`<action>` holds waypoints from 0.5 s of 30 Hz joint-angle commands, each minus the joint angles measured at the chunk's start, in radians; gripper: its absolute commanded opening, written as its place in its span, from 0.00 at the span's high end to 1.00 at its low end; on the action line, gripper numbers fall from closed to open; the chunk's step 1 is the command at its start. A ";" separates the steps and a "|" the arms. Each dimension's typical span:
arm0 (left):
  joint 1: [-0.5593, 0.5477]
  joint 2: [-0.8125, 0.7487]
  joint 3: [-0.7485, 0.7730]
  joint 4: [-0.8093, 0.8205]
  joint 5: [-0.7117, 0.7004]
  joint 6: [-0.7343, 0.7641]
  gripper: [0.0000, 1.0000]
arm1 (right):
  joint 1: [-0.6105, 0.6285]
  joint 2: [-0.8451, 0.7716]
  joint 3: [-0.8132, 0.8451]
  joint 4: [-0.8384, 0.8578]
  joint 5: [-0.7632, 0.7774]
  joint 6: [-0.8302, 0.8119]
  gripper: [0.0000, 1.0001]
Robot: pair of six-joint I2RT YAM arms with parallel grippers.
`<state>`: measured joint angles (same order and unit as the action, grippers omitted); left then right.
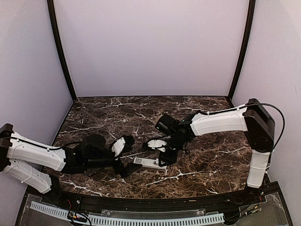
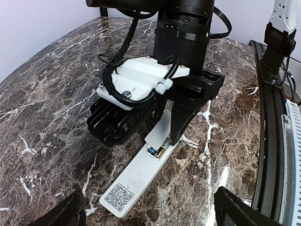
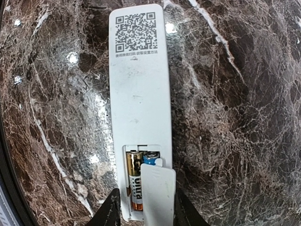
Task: Load the batteries into the remote control
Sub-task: Place the battery cover on the remote control without the battery cover.
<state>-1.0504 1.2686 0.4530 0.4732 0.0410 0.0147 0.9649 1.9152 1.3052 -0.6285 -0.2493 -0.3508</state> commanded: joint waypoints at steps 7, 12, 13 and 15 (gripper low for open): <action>-0.002 0.015 0.024 -0.029 0.006 -0.004 0.06 | -0.005 0.039 0.012 -0.017 -0.029 -0.031 0.59; -0.002 0.018 0.025 -0.032 0.005 -0.005 0.05 | -0.006 0.053 0.021 -0.015 -0.017 -0.031 0.57; -0.002 0.018 0.024 -0.032 0.004 -0.004 0.05 | -0.006 0.055 0.024 -0.016 -0.018 -0.032 0.57; -0.002 0.018 0.025 -0.033 0.003 -0.003 0.05 | -0.006 0.059 0.028 -0.014 -0.019 -0.033 0.57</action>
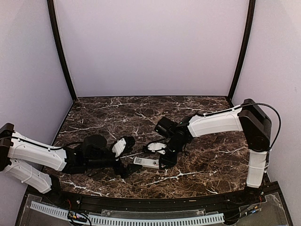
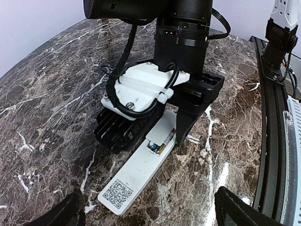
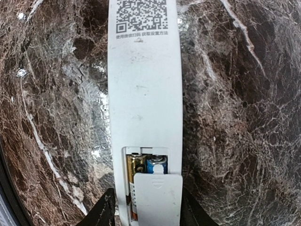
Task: Load the batteries into the remote control
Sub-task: Place the battery cover on the remote control without the battery cover.
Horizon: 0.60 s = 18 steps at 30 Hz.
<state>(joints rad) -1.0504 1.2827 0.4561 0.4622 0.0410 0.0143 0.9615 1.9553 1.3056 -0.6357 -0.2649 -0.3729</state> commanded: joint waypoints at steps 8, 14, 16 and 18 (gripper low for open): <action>-0.002 0.007 0.023 -0.027 -0.008 0.006 0.05 | -0.001 0.023 0.030 0.014 -0.036 -0.004 0.60; -0.002 0.012 0.029 -0.037 -0.013 0.021 0.05 | 0.000 0.032 0.038 0.021 -0.044 -0.006 0.62; -0.002 0.013 0.029 -0.037 -0.013 0.022 0.05 | 0.002 0.036 0.041 0.022 -0.047 -0.007 0.63; -0.002 0.013 0.030 -0.037 -0.010 0.020 0.05 | 0.002 0.037 0.043 0.024 -0.049 -0.007 0.64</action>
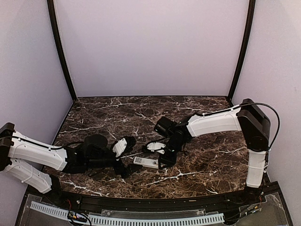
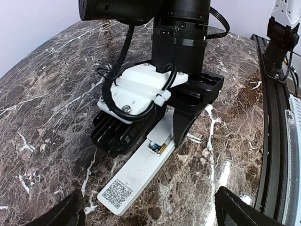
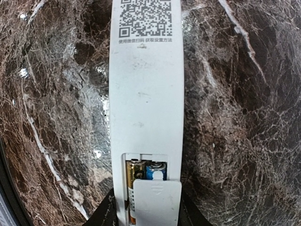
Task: Load the batteries into the remote control
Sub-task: Place the battery cover on the remote control without the battery cover.
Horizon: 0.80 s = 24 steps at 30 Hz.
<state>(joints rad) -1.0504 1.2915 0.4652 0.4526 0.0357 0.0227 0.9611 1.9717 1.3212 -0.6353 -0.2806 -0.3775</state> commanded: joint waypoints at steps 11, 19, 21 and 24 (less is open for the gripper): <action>-0.002 -0.001 0.012 -0.027 -0.018 0.017 0.05 | 0.012 0.020 0.029 0.036 -0.037 0.011 0.64; -0.002 -0.022 -0.014 -0.017 -0.022 0.011 0.04 | 0.014 0.014 0.031 0.035 -0.028 0.012 0.54; -0.002 -0.027 -0.020 -0.010 -0.024 0.001 0.04 | 0.014 0.011 0.036 0.033 -0.025 0.010 0.52; -0.002 -0.031 -0.029 0.005 -0.025 -0.015 0.04 | 0.014 0.003 0.043 0.030 -0.030 0.006 0.49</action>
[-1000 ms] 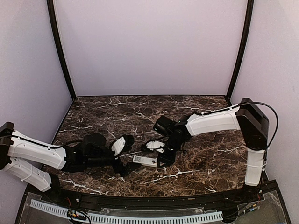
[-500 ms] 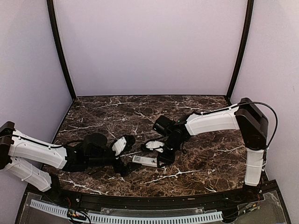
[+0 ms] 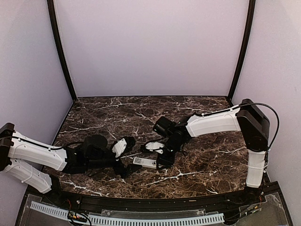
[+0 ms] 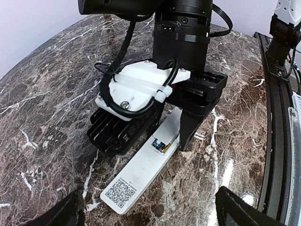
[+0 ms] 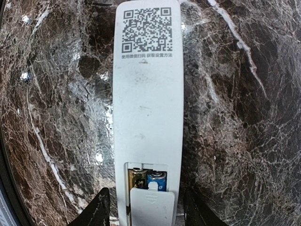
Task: Load the batteries into the remote control
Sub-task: Place the battery cover on the remote control without the battery cover, then adjust the battery cover on the remote control without the battery cover.
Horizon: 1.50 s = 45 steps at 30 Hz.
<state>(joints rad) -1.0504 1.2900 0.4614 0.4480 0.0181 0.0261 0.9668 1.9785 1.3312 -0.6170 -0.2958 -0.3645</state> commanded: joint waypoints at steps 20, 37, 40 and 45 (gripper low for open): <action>0.065 -0.002 0.007 -0.135 -0.255 -0.428 0.03 | -0.098 -0.297 -0.024 0.116 -0.019 0.390 0.45; -0.071 0.097 0.022 0.022 -0.095 0.049 0.18 | -0.149 -0.185 -0.067 0.113 -0.021 0.658 0.64; -0.091 0.179 0.031 0.061 -0.032 0.158 0.23 | -0.154 -0.136 -0.036 0.085 0.026 0.664 0.76; -0.098 0.313 0.080 0.111 0.071 0.221 0.46 | -0.147 -0.082 -0.056 0.124 -0.021 0.665 0.90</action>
<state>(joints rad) -1.1446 1.5242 0.5045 0.5014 -0.0063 0.1059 0.8200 1.8572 1.2800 -0.5022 -0.2974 0.2993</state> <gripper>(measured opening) 0.596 0.132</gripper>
